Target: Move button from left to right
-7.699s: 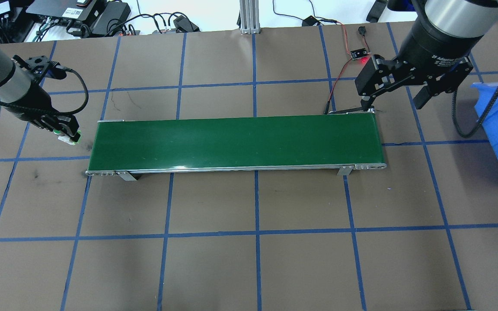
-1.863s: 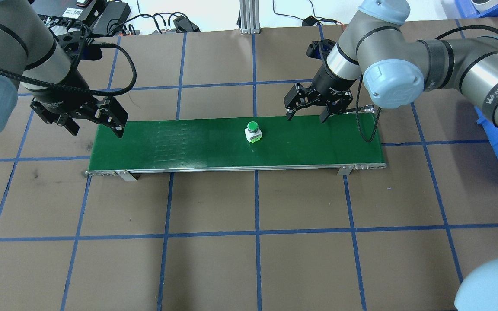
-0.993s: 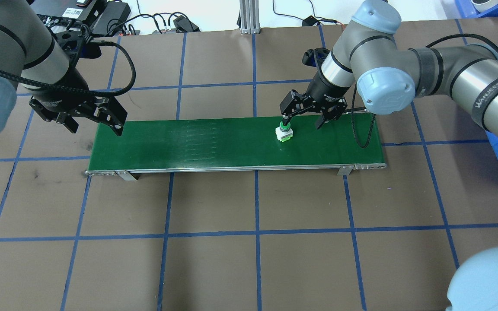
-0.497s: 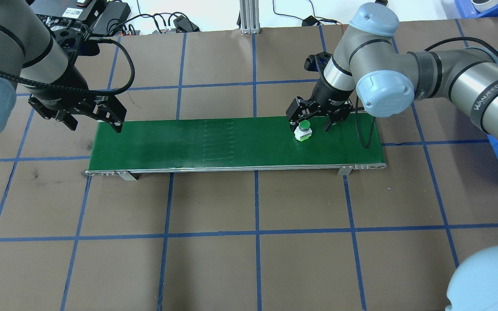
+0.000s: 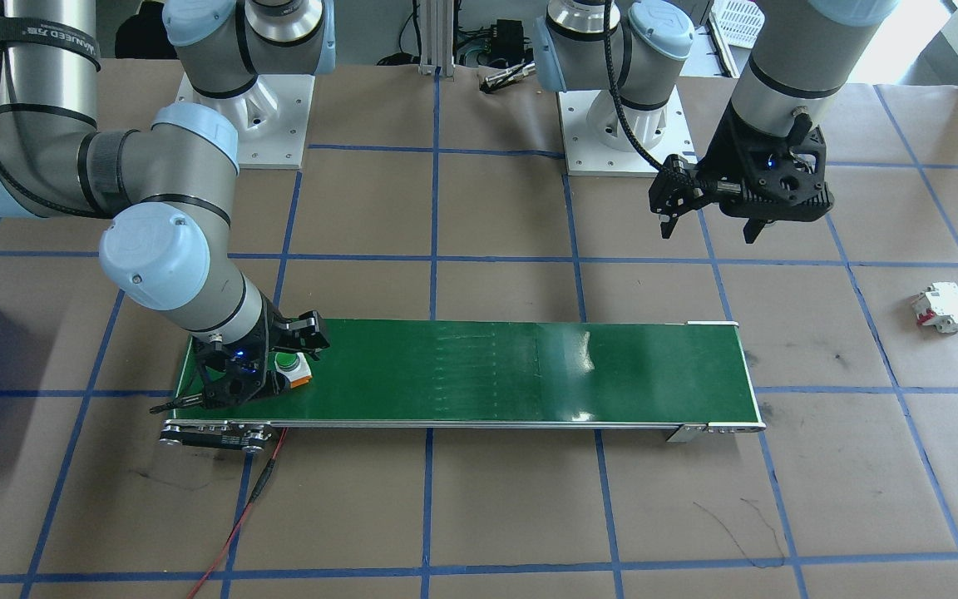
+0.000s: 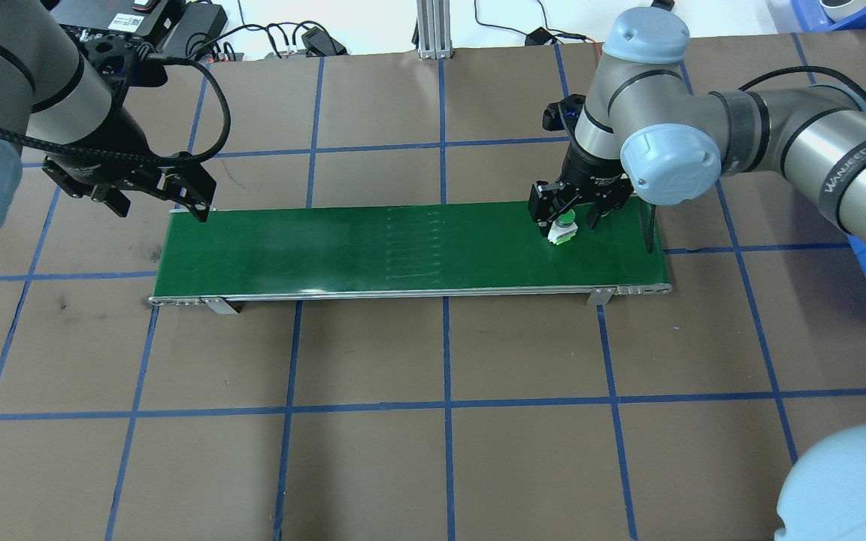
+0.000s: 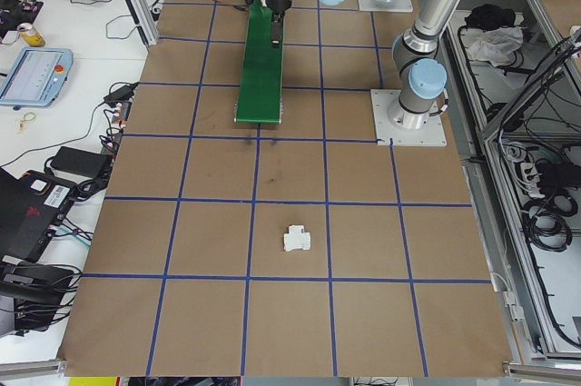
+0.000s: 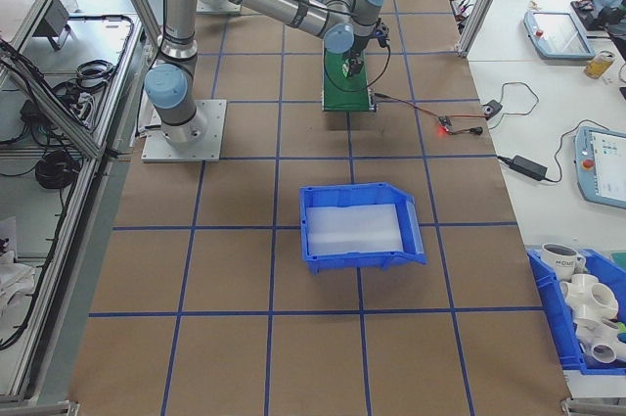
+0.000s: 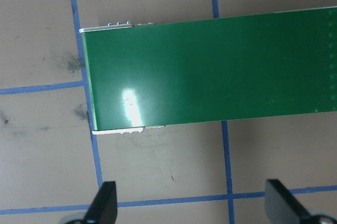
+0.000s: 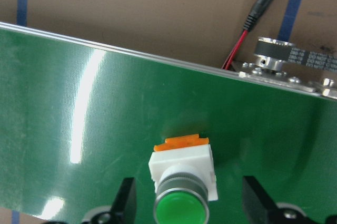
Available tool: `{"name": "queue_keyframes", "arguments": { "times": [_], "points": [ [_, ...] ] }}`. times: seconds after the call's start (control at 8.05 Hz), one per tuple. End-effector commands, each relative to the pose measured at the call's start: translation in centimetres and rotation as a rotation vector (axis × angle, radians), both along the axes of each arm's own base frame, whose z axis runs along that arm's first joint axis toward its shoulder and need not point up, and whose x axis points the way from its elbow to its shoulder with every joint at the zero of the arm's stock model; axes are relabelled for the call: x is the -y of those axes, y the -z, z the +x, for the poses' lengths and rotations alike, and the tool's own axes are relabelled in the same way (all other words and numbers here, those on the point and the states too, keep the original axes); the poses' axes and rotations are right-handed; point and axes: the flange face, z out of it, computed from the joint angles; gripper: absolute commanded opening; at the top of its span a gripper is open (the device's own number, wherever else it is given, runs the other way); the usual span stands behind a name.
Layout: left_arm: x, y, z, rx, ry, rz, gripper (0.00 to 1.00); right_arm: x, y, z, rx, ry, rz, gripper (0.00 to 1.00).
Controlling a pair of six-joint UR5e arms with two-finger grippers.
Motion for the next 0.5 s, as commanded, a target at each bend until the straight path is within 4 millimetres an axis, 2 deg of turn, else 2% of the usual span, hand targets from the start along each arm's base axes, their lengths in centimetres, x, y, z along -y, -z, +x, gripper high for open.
{"name": "queue_keyframes", "arguments": {
  "times": [0.0, 0.12, 0.25, 0.37],
  "points": [
    [-0.4, -0.6, 0.0, 0.005, 0.007, -0.005, 1.00, 0.6, -1.2, -1.7, -0.048, -0.032, -0.027, 0.01],
    [-0.4, -1.1, 0.1, 0.003, 0.003, -0.023, 1.00, 1.1, -2.0, -3.2, -0.046, -0.019, -0.043, 0.00],
    [-0.4, -1.3, 0.3, 0.007, 0.000, -0.025, 1.00, 1.5, -4.4, -4.8, -0.047, 0.003, -0.082, 0.00],
    [-0.6, -1.3, 0.2, 0.005, 0.001, -0.022, 1.00, 1.5, -5.9, -6.7, -0.064, 0.032, -0.104, 0.00]
  ]
}}
